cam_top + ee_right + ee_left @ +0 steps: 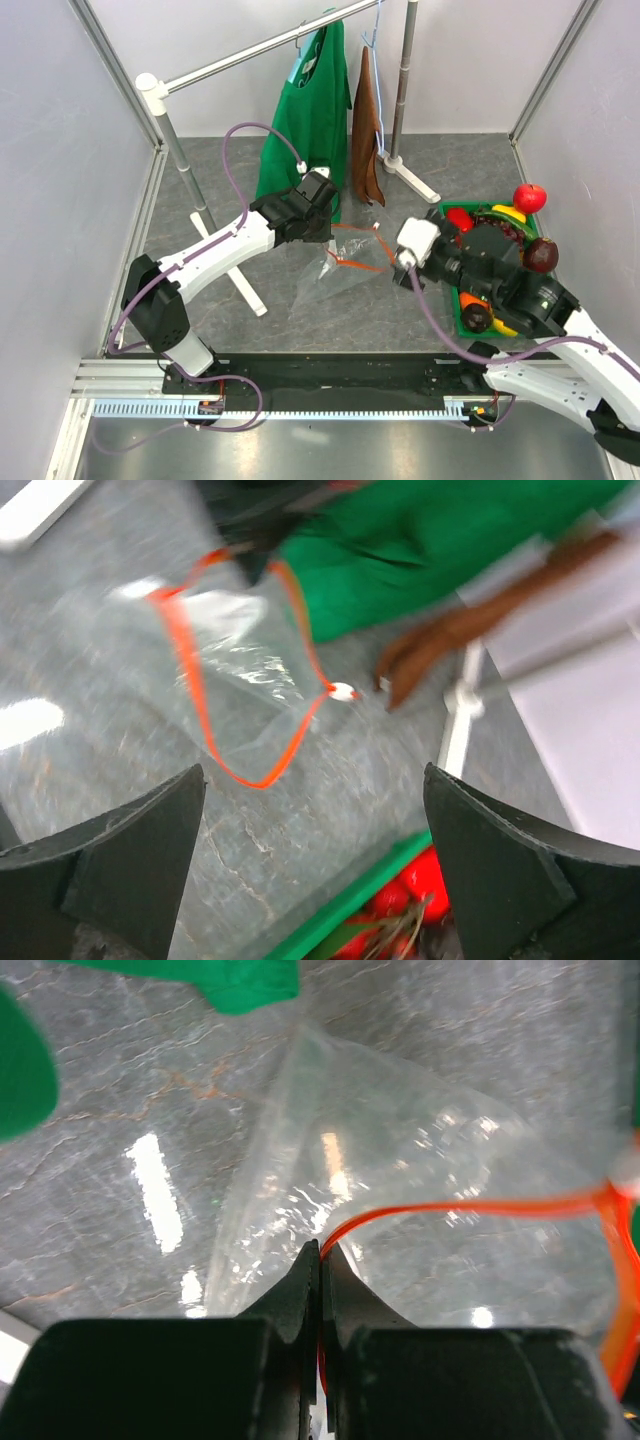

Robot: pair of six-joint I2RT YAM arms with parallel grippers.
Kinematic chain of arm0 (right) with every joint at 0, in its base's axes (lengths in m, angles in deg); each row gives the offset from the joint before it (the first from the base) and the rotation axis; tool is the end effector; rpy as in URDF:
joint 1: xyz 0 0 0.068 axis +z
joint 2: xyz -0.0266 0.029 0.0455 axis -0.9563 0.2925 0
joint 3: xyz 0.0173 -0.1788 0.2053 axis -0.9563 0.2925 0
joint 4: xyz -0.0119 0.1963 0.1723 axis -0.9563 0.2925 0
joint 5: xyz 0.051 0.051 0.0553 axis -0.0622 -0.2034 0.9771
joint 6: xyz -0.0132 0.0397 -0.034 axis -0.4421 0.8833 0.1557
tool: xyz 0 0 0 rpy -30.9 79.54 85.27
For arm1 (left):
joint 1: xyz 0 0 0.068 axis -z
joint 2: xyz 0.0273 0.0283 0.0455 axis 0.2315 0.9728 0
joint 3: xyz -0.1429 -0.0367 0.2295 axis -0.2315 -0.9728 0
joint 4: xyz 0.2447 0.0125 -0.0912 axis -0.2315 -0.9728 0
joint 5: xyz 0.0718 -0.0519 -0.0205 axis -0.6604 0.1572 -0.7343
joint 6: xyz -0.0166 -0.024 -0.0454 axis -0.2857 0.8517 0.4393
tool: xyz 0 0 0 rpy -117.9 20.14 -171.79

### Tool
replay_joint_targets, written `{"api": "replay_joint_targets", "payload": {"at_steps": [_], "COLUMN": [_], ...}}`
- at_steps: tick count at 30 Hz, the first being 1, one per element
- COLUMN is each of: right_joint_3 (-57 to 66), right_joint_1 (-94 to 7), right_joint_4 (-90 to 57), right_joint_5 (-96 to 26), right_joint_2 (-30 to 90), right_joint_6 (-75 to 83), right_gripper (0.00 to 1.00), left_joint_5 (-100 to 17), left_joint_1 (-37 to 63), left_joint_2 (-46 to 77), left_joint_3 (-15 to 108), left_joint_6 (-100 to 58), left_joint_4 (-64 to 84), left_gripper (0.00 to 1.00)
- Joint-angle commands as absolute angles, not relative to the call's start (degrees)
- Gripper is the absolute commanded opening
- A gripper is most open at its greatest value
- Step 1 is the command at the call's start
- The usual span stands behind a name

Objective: Place the food in the zip-top bag and seal the zipper
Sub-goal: Open the zipper of the food storage bag, then pick up the fake fruit from the bin.

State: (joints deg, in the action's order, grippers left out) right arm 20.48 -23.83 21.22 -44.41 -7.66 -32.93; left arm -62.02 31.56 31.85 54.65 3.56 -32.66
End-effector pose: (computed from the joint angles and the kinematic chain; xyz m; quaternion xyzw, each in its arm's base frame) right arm 0.0974 0.1112 0.3814 -0.5214 0.6430 0.0833 0.5548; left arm 0.2520 -0.2408 0.2979 0.0404 0.9415 -0.1289 0.3087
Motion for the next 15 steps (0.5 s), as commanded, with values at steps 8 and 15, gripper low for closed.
{"api": "replay_joint_targets", "payload": {"at_steps": [8,15], "right_joint_3": [8.2,5.2], "right_joint_1": [-46.3,-57.6], "right_joint_4": [37.8,42.8], "right_joint_5": [-44.9,-39.0], "right_joint_2": [6.8,11.8], "right_joint_6": [-7.2,-8.3], "right_gripper": [0.98,0.98], "left_joint_5": [-60.3,-59.4], "left_joint_1": [31.2,31.2], "left_joint_2": [30.8,30.7], "left_joint_3": [54.0,53.5], "left_joint_6": [7.1,6.5], "left_joint_4": [-31.2,-30.7], "left_gripper": [0.02,0.02]}}
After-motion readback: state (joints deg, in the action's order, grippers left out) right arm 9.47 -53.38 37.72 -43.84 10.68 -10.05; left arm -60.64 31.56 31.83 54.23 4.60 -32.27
